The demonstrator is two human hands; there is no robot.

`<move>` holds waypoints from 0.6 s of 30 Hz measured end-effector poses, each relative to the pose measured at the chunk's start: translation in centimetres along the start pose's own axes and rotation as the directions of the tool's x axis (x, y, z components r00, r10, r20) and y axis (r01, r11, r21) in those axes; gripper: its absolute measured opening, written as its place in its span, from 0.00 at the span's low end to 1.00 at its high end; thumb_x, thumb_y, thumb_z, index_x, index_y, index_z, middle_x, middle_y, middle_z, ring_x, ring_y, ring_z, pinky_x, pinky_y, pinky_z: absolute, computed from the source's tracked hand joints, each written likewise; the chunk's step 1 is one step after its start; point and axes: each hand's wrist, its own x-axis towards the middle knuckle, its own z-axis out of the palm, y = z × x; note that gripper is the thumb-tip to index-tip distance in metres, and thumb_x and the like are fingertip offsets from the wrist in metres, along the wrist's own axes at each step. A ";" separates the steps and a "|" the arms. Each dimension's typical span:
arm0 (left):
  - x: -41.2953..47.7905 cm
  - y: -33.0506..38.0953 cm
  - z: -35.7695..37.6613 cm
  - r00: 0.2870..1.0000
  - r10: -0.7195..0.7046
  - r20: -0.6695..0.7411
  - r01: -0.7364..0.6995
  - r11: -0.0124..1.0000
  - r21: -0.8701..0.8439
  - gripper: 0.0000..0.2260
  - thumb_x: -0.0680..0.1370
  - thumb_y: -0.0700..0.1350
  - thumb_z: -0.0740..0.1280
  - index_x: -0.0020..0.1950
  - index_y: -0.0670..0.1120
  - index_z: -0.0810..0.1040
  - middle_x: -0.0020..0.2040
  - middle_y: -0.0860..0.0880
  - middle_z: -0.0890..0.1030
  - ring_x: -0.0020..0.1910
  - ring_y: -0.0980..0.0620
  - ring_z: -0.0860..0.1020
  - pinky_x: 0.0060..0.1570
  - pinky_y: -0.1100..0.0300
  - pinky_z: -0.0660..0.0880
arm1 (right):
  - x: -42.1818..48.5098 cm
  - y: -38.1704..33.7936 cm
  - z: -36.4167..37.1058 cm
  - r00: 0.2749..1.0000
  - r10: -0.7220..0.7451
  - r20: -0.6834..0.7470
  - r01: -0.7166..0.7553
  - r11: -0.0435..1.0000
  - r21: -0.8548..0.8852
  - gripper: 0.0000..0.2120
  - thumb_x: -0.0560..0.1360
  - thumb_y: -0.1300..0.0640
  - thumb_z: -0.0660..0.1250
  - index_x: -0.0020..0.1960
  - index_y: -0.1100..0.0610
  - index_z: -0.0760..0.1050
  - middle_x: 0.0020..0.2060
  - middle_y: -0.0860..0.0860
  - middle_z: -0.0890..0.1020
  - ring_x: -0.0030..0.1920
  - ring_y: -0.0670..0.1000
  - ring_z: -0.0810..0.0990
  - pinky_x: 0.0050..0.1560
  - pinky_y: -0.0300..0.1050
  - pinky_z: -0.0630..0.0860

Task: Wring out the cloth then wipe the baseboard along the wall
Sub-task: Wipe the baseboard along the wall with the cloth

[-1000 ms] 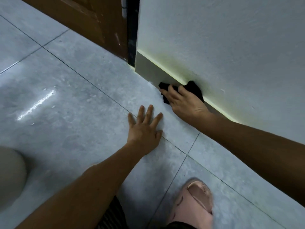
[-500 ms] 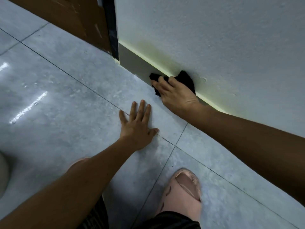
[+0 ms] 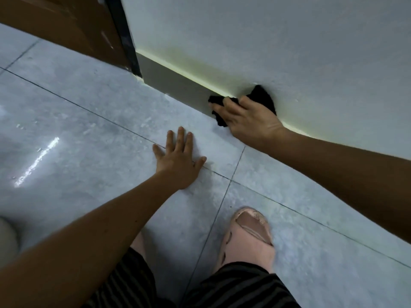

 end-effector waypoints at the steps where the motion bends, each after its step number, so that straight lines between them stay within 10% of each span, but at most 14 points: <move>1: 0.0 0.2 0.1 1.000 -0.008 -0.001 0.008 1.000 -0.006 0.34 0.79 0.63 0.44 0.76 0.46 0.36 0.77 0.46 0.34 0.75 0.42 0.35 0.69 0.34 0.46 | 0.8 -0.1 -0.4 1.000 0.022 -0.001 -0.022 1.000 0.013 0.25 0.79 0.57 0.58 0.75 0.58 0.61 0.78 0.56 0.46 0.74 0.58 0.53 0.65 0.49 0.61; 11: -0.8 2.6 1.6 0.978 0.203 -0.050 -0.199 0.978 0.068 0.32 0.80 0.60 0.46 0.76 0.44 0.37 0.77 0.45 0.35 0.76 0.44 0.37 0.72 0.38 0.44 | -4.5 -2.8 2.5 0.984 -0.075 0.161 0.076 0.997 0.000 0.28 0.80 0.60 0.55 0.76 0.63 0.49 0.77 0.58 0.42 0.74 0.59 0.52 0.66 0.51 0.60; 18: -1.0 5.8 1.7 0.973 0.229 0.031 -0.231 0.968 0.103 0.33 0.79 0.62 0.46 0.77 0.48 0.37 0.77 0.46 0.34 0.75 0.42 0.35 0.70 0.35 0.44 | -5.7 -1.5 1.9 0.990 0.029 0.139 -0.041 0.996 0.080 0.26 0.79 0.59 0.59 0.76 0.58 0.59 0.77 0.55 0.43 0.75 0.58 0.50 0.66 0.49 0.60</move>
